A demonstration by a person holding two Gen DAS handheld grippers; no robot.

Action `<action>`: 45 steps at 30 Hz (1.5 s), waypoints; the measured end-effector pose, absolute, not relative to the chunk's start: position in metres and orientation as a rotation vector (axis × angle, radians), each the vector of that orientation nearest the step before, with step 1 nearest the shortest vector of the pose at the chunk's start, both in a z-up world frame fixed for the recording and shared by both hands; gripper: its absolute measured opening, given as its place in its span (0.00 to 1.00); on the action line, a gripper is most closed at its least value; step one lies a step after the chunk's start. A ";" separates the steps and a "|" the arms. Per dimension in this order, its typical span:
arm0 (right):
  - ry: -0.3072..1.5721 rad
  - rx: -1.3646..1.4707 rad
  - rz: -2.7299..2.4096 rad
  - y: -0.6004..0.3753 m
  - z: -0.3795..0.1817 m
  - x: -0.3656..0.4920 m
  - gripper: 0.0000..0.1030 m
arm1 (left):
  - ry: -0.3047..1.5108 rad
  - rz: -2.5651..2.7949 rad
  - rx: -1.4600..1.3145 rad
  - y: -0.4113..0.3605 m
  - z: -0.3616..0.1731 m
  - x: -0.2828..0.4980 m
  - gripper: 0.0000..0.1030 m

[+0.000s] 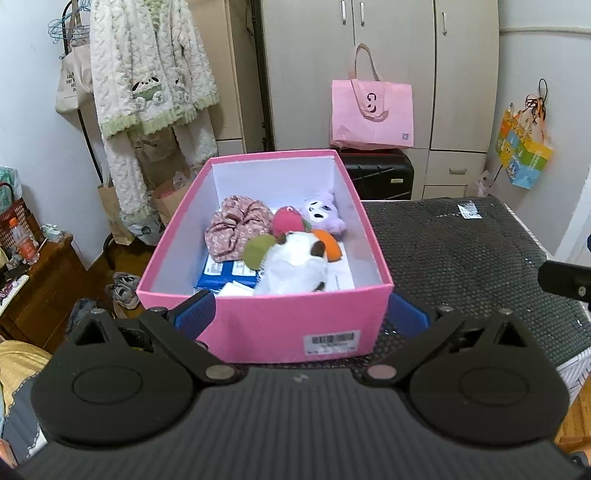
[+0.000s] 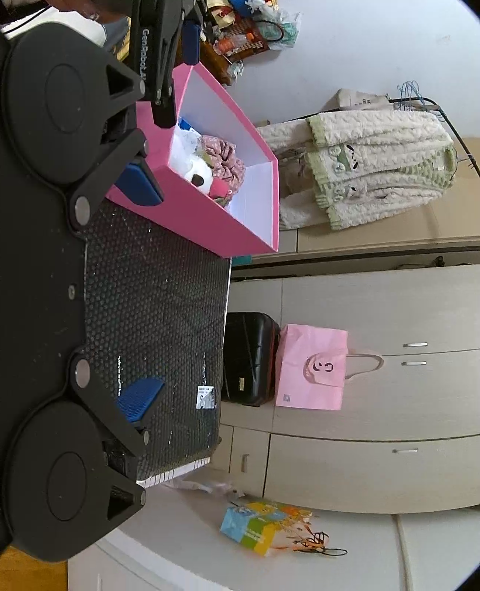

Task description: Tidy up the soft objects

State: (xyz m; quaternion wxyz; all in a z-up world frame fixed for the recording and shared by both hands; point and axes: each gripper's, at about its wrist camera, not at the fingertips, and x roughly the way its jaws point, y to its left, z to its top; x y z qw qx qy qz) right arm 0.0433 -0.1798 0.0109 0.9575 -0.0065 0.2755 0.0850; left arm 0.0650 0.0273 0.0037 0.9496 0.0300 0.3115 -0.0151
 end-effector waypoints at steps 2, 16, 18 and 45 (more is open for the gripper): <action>0.548 -0.018 0.158 -0.180 0.010 0.038 0.98 | 0.632 -0.034 0.060 0.025 0.002 0.060 0.99; 0.475 -0.030 0.039 -0.198 0.008 0.011 0.99 | 0.574 -0.068 0.078 0.011 0.007 0.030 0.99; 0.465 -0.053 0.024 -0.197 0.008 0.009 0.99 | 0.556 -0.065 0.068 0.010 0.007 0.026 0.99; 0.477 -0.075 -0.035 -0.195 -0.004 0.003 0.99 | 0.541 -0.033 0.069 0.001 -0.007 0.024 1.00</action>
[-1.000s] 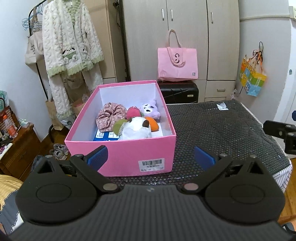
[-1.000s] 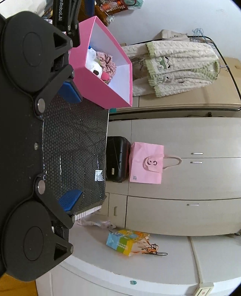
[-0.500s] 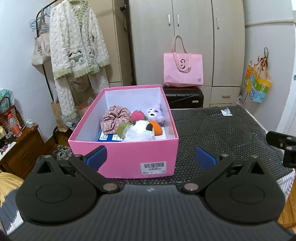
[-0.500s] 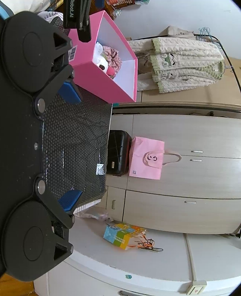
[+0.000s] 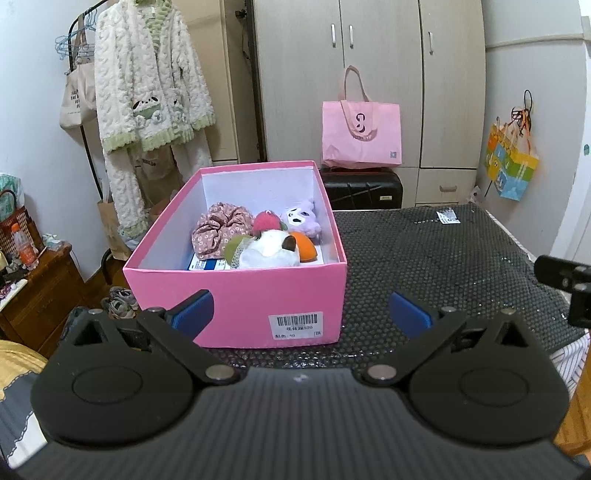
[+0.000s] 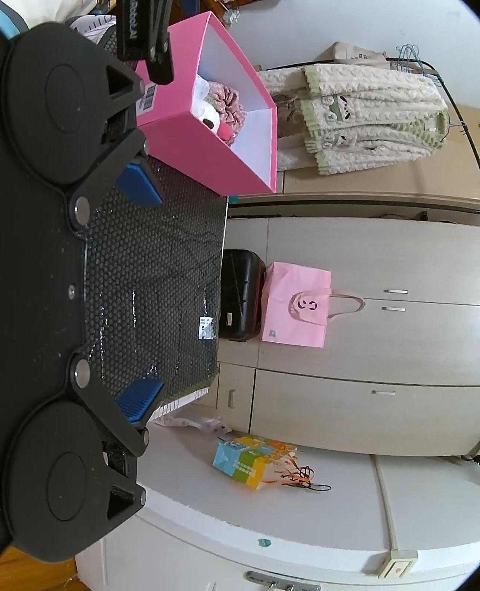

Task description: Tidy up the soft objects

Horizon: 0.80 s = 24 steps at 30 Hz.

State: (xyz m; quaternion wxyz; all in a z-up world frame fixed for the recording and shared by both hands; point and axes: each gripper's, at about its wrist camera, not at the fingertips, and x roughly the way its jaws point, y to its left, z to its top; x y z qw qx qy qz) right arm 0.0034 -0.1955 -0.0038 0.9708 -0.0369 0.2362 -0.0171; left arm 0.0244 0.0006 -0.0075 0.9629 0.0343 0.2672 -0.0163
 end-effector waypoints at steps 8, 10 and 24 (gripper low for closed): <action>0.465 -0.078 -0.035 -0.196 -0.007 0.000 0.99 | 0.515 -0.039 0.074 -0.004 -0.009 0.021 1.00; 0.457 -0.084 -0.048 -0.196 -0.007 -0.001 0.99 | 0.505 -0.036 0.076 -0.004 -0.010 0.021 1.00; 0.437 -0.056 -0.070 -0.204 -0.009 -0.005 0.99 | 0.438 -0.017 0.113 -0.004 -0.009 0.018 1.00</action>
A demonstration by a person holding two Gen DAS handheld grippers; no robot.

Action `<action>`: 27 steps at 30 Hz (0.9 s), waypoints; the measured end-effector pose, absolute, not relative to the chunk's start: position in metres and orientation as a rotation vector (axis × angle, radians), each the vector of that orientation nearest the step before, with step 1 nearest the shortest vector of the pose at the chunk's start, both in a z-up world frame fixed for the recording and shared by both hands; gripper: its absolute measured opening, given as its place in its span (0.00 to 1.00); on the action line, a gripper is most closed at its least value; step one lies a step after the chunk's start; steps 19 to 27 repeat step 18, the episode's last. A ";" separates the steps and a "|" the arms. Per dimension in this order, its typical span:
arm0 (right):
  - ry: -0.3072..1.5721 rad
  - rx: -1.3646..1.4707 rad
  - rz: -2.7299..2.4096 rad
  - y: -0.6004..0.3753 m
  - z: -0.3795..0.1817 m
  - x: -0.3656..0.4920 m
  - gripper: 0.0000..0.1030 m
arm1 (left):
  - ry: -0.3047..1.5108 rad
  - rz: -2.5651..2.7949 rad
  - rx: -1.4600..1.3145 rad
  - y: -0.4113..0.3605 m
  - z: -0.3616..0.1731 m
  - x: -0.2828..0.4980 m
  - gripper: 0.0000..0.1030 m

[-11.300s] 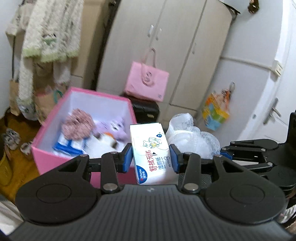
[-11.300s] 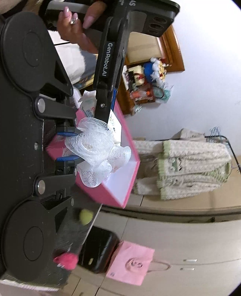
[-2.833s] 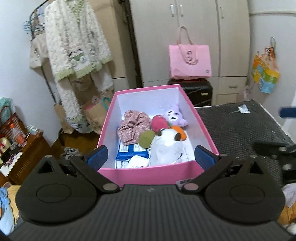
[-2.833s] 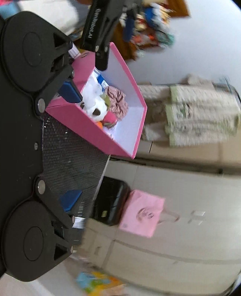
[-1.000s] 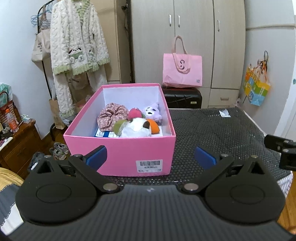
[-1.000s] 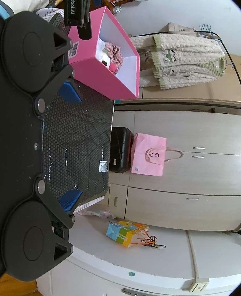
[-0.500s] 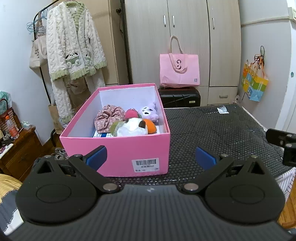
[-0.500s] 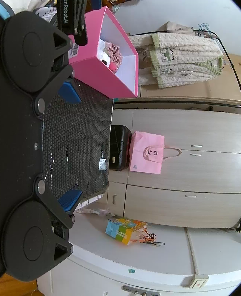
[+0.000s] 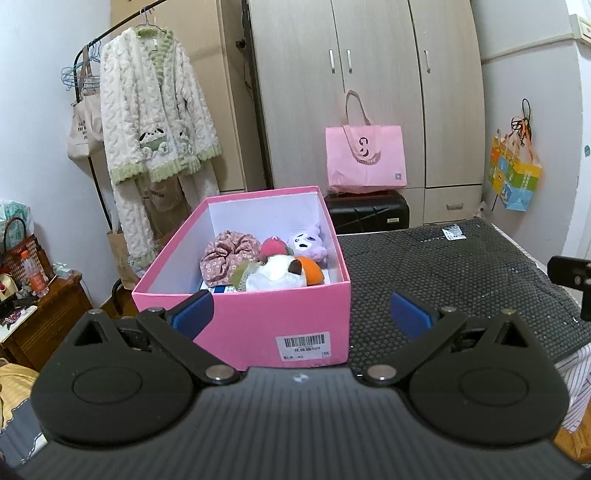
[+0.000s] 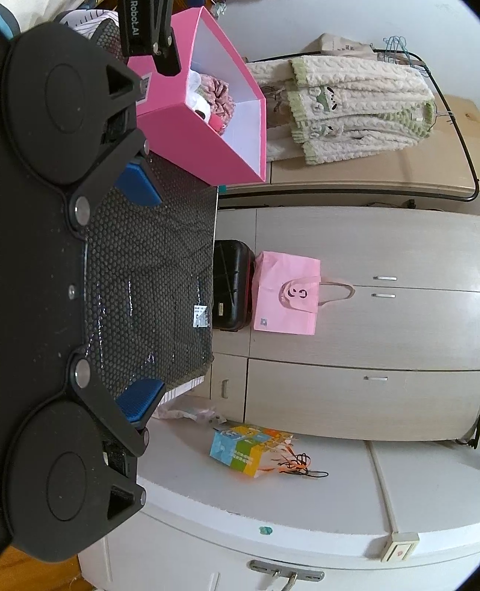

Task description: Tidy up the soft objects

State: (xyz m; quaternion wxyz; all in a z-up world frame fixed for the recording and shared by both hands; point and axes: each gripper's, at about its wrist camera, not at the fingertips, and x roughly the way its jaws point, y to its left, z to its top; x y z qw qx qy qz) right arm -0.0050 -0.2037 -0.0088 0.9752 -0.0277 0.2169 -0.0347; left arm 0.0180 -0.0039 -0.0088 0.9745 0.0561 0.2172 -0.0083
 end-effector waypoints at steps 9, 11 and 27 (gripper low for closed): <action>0.441 -0.048 -0.074 -0.205 -0.011 -0.003 0.99 | 0.441 -0.022 0.110 -0.005 -0.010 0.018 1.00; 0.442 -0.046 -0.076 -0.205 -0.011 -0.003 0.99 | 0.443 -0.023 0.107 -0.004 -0.011 0.018 1.00; 0.446 -0.044 -0.070 -0.206 -0.012 -0.002 0.99 | 0.453 -0.023 0.106 -0.004 -0.013 0.017 1.00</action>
